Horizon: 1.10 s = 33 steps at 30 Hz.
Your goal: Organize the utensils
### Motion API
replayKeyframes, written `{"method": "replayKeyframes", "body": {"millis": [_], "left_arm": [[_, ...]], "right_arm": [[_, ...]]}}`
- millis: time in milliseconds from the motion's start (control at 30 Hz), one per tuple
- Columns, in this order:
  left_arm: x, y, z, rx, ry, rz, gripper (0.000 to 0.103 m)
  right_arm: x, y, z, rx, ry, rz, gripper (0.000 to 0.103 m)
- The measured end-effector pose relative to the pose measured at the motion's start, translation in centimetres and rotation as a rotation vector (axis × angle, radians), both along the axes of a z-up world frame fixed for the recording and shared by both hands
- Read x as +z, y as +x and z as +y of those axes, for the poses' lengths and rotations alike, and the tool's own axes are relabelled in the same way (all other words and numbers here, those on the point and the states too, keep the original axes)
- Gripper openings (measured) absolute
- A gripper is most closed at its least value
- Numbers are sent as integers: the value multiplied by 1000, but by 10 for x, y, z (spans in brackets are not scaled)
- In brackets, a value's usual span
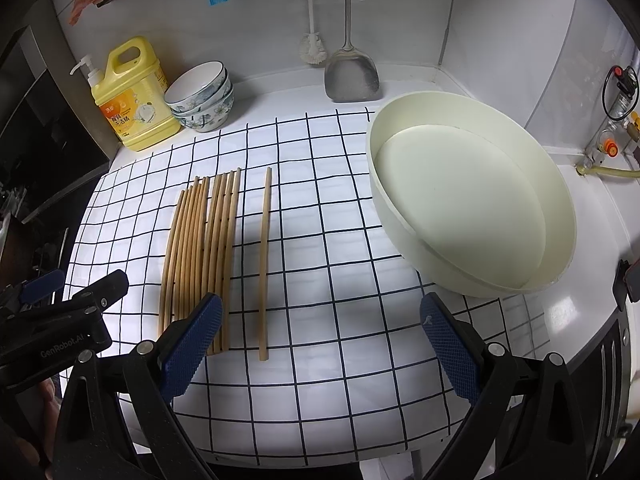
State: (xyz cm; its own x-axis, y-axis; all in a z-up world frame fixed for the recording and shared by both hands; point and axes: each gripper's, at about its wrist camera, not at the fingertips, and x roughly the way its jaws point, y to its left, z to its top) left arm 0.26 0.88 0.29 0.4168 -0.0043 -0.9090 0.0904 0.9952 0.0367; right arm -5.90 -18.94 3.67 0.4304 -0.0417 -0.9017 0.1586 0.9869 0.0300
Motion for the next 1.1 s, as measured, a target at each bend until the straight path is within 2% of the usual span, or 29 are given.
{"method": "replayKeyframes", "body": {"millis": [1100], "left_arm": [[-2,3,6,6,-4,4,97]], "right_arm": [[-1,3,5,8,-5,-5,94]]}}
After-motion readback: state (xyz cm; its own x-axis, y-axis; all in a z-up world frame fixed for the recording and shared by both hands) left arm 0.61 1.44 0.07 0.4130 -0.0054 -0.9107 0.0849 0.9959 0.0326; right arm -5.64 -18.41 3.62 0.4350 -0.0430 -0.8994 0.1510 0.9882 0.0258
